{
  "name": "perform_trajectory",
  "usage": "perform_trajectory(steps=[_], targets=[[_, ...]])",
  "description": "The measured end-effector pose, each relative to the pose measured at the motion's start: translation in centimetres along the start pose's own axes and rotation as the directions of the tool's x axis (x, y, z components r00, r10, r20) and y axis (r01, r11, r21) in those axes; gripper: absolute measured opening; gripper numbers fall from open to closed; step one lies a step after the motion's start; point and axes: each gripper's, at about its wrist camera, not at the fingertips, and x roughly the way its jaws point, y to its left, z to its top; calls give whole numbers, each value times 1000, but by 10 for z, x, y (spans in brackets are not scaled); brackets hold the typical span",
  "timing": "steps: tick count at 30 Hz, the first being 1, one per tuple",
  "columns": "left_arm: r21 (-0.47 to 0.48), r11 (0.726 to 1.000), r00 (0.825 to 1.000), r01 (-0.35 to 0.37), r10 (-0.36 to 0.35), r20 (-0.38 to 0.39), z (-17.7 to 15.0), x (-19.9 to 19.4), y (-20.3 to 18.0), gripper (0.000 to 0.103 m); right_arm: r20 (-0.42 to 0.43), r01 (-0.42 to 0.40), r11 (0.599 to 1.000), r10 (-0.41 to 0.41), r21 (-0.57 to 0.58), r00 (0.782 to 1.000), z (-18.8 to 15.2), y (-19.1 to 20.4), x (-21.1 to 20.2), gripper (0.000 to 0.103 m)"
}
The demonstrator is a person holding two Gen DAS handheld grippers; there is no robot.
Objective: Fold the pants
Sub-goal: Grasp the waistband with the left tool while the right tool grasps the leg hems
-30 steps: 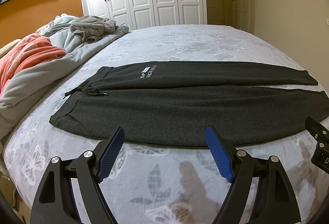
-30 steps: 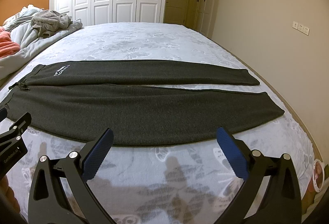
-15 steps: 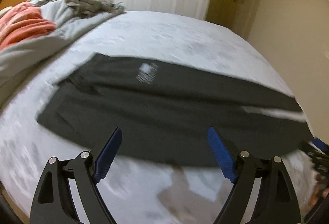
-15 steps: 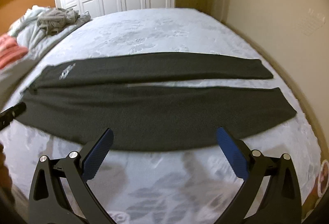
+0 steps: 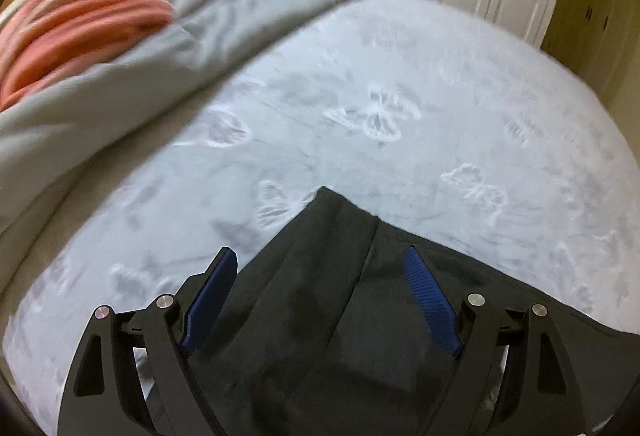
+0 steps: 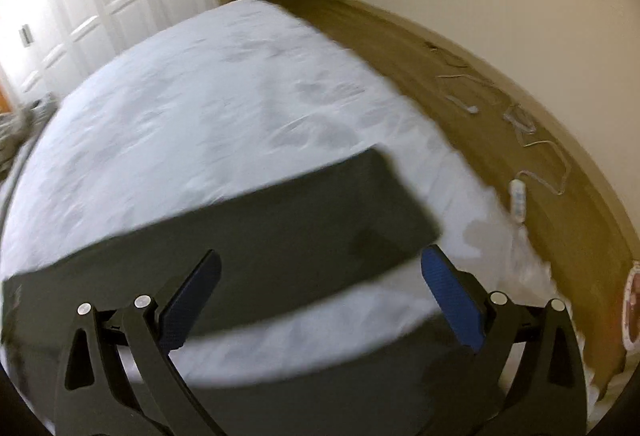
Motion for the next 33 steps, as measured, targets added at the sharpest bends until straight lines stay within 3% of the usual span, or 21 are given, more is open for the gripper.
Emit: perform_trajectory(steps=[2, 5, 8, 10, 11, 12, 13, 14, 15, 16, 20, 25, 29, 33], targets=[[15, 1000, 998, 3, -2, -62, 7, 26, -7, 83, -7, 15, 1000, -15, -11, 1000, 12, -5, 21, 98], [-42, 999, 991, 12, -17, -130, 8, 57, -11, 83, -40, 52, 998, -53, -31, 998, 24, -9, 51, 98], [-74, 997, 997, -5, -1, -77, 5, 59, -17, 83, -60, 82, 996, -84, -32, 995, 32, -6, 79, 98], [-60, 998, 998, -17, 13, -56, 3, 59, -23, 74, -67, 79, 996, -81, -31, 994, 34, -2, 92, 97], [-45, 998, 999, -32, 30, -44, 3, 59, -25, 57, -68, 62, 998, -65, -33, 996, 33, 1, 97, 92], [-24, 998, 998, -60, 59, -39, 3, 57, -28, 46, -72, 55, 998, -57, -36, 996, 33, 3, 104, 62], [-16, 999, 998, -37, 36, -41, 4, 56, -29, 30, -82, 40, 998, -43, -38, 996, 32, 6, 108, 49], [-22, 999, 999, -24, 23, -43, 5, 53, -27, 23, -60, 28, 999, -30, -33, 998, 33, 8, 105, 33], [-32, 999, 999, -14, 12, -40, 6, 47, -25, 19, -61, 5, 1000, -6, -24, 998, 36, 7, 106, 5], [-40, 999, 1000, 6, -7, -25, 7, 37, -23, 18, -61, -40, 999, 40, 5, 997, 38, 5, 101, 5], [-57, 992, 992, 113, -110, 56, 8, -23, -5, 15, 72, -104, 994, 105, -22, 992, 43, 5, 47, 5], [-77, 967, 965, 243, -232, 124, -5, -101, 36, 14, 213, -215, 975, 223, -62, 951, 28, -17, -41, 5], [-27, 959, 950, 281, -274, 146, -39, -157, 71, 14, 241, -246, 961, 270, -125, 932, 0, -34, -88, 5], [25, 961, 954, 277, -278, 114, -89, -179, 98, 18, 187, -235, 959, 262, -155, 947, -45, -58, -103, 6]])
